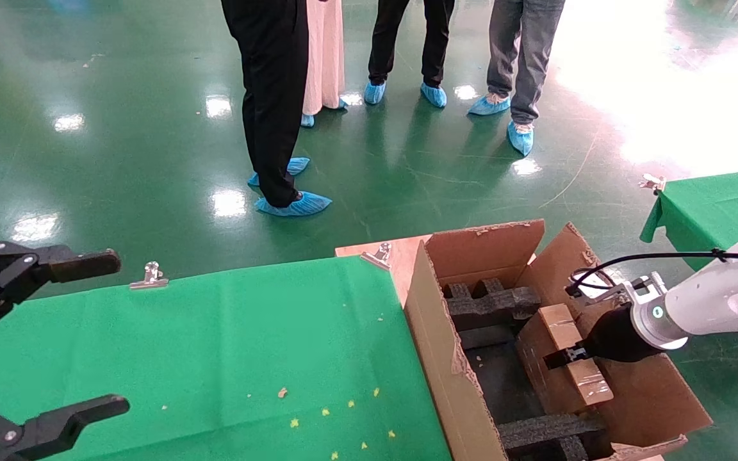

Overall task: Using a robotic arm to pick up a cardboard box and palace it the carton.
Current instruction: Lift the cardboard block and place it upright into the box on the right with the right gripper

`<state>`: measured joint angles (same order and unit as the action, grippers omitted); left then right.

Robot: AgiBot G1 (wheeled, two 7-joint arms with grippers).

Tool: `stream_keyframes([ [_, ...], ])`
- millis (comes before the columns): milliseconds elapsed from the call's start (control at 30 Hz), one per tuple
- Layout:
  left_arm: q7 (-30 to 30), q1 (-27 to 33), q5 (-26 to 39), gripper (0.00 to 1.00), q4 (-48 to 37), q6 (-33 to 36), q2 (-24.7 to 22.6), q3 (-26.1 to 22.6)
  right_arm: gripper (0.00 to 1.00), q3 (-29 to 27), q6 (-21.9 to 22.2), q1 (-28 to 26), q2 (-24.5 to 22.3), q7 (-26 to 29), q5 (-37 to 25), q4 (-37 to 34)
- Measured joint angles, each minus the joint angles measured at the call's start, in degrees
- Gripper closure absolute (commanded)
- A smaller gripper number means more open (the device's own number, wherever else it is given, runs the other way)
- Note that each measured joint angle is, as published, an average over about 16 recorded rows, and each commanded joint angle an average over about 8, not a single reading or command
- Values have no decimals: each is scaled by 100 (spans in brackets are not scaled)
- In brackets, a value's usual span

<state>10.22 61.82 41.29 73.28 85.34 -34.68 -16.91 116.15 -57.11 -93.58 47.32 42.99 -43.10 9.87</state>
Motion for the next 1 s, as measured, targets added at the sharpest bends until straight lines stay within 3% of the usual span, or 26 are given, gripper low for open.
stream_keyframes([
  [100,0,0,0,0,0,-1,0,0,8,-14,-22,25,27,-28,21,-62],
  [133,0,0,-1,0,0,-1,0,0,0,-17,-28,30,33,-34,26,-75],
  [1000,-2,1,-2,0,-4,-1,1,-3,0,-33,-56,-48,-15,-39,45,-39],
])
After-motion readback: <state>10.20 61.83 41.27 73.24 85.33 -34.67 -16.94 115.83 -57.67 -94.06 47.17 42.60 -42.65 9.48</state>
